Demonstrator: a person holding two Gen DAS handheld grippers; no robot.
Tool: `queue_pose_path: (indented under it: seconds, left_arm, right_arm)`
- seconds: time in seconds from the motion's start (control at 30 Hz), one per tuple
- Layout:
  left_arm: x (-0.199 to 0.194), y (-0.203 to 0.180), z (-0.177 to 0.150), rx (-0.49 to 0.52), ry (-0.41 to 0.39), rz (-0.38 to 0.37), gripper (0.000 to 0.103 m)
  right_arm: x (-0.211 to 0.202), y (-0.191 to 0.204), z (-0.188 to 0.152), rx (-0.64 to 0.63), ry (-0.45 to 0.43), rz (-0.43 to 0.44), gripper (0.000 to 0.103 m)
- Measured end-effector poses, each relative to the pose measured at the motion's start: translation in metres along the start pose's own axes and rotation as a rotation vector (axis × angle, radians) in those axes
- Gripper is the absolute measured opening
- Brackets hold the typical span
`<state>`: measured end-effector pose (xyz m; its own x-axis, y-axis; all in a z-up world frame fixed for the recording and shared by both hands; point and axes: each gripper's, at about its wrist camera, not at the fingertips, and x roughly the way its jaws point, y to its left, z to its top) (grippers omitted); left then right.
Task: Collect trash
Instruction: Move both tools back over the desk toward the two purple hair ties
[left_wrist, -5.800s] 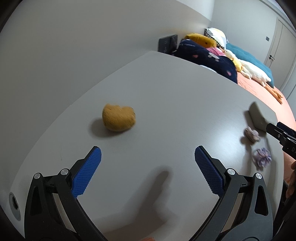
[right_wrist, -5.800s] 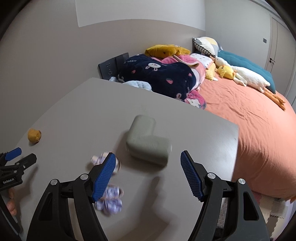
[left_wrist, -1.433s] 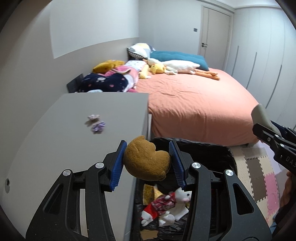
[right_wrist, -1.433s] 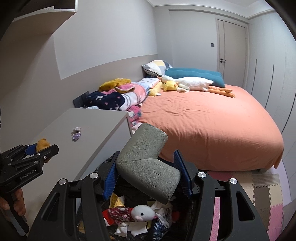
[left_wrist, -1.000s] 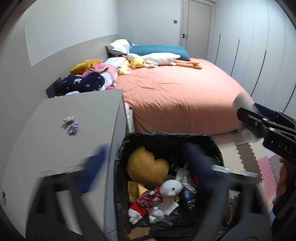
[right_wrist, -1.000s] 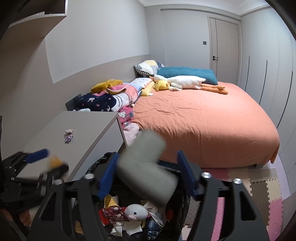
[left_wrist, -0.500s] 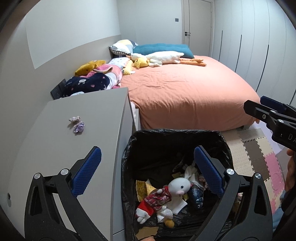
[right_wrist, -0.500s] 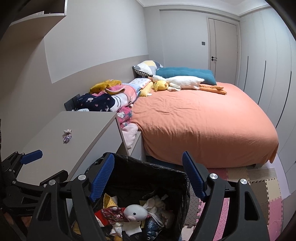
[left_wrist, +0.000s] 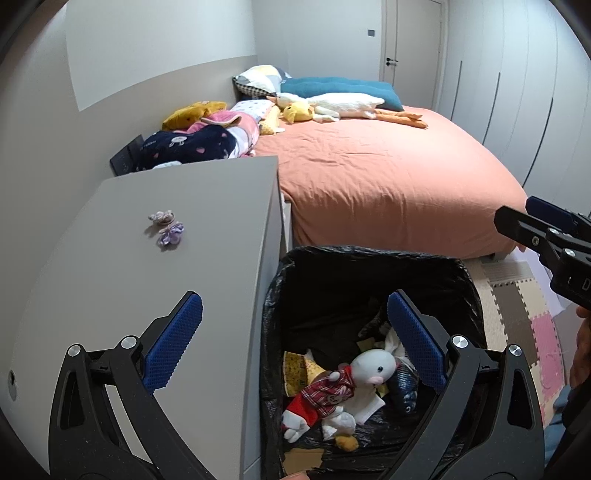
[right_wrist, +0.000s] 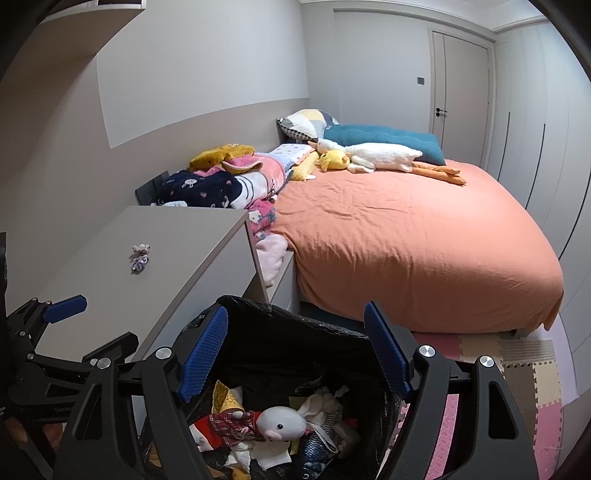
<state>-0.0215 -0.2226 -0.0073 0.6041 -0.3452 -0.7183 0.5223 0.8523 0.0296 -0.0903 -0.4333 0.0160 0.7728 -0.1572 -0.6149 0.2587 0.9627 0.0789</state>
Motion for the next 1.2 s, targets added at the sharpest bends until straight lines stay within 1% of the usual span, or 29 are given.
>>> queue_pose_path:
  seconds: [0.27, 0.43, 0.63, 0.97, 1.1, 1.17, 1.2]
  left_arm:
    - [0.012, 0.022, 0.002, -0.045, 0.019, 0.008, 0.097]
    - [0.02, 0.038, 0.005, -0.072, 0.016, 0.04, 0.097]
    - [0.039, 0.068, 0.01, -0.15, 0.039, 0.059, 0.097]
    - [0.068, 0.103, 0.023, -0.204, 0.055, 0.084, 0.097]
    - [0.081, 0.118, 0.029, -0.229, 0.053, 0.098, 0.097]
    - [0.089, 0.126, 0.031, -0.24, 0.051, 0.105, 0.095]
    - [0.093, 0.129, 0.032, -0.242, 0.054, 0.109, 0.092]
  right_arm:
    - [0.018, 0.009, 0.004, -0.007, 0.021, 0.013, 0.077]
    - [0.03, 0.018, 0.01, -0.005, 0.022, 0.035, 0.077]
    - [0.049, 0.028, 0.018, -0.004, 0.034, 0.065, 0.077]
    - [0.095, 0.049, 0.033, -0.006, 0.074, 0.103, 0.077]
    - [0.113, 0.057, 0.039, 0.002, 0.072, 0.126, 0.077]
    - [0.122, 0.06, 0.043, 0.01, 0.068, 0.143, 0.077]
    - [0.128, 0.063, 0.045, 0.014, 0.069, 0.147, 0.077]
